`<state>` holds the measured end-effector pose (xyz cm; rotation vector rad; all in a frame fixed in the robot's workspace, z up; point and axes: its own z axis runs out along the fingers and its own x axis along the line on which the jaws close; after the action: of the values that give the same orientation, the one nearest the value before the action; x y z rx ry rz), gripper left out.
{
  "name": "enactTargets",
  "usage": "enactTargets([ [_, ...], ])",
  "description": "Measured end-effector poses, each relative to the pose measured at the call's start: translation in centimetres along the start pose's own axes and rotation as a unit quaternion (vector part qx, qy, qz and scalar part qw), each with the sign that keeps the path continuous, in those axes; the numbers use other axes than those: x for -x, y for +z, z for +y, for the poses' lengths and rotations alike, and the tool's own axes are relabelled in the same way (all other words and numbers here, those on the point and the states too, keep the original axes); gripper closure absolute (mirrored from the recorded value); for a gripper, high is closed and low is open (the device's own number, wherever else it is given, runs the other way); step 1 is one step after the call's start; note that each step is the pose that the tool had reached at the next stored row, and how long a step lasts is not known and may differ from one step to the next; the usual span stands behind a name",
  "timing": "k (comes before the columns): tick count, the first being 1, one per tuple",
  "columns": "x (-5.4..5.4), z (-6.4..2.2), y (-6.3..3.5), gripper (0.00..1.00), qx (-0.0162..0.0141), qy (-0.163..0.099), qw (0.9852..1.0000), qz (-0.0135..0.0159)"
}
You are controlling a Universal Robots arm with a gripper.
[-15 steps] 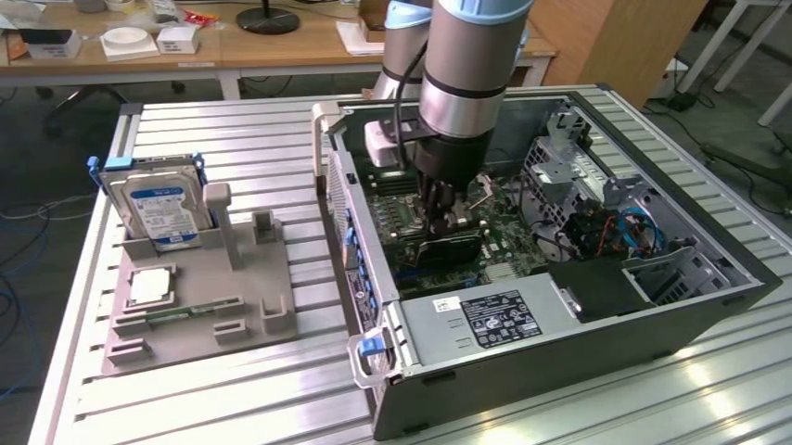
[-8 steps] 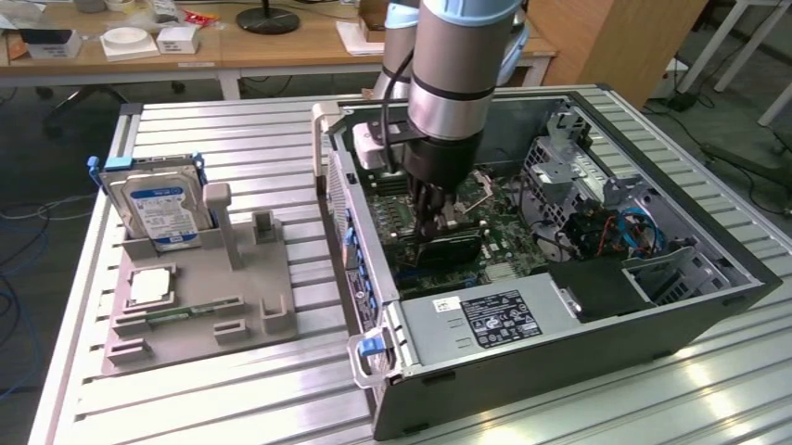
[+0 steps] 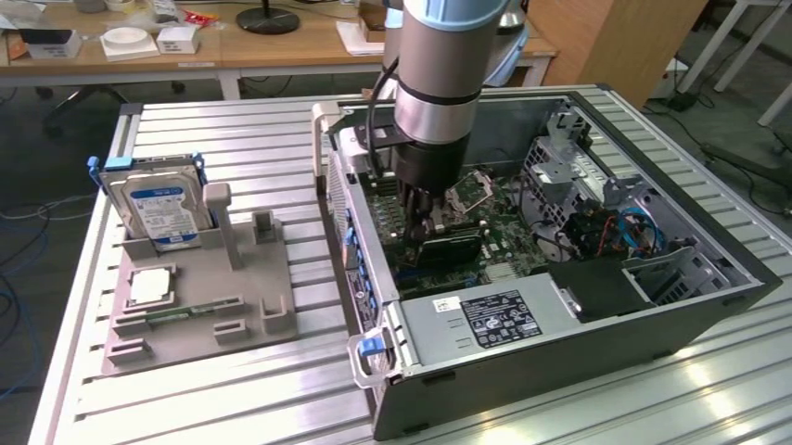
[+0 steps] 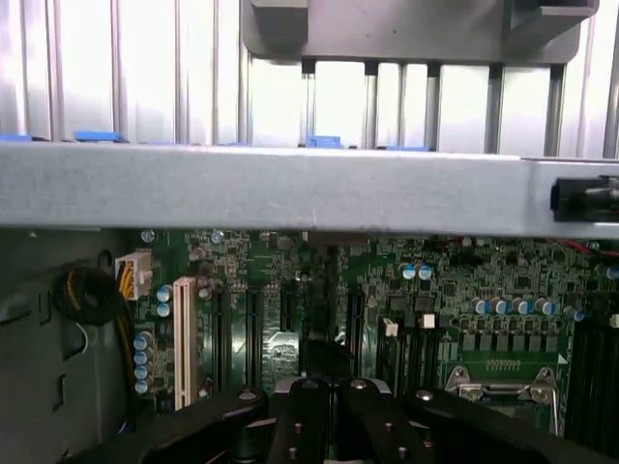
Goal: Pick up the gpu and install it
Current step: 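Press down on the gpu until it lock into place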
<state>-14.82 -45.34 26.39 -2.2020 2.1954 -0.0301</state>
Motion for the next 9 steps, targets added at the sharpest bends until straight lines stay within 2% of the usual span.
enactTargets([
  [9,-0.01,0.05,0.23,0.9,0.0003,0.0,1.0,0.0004],
])
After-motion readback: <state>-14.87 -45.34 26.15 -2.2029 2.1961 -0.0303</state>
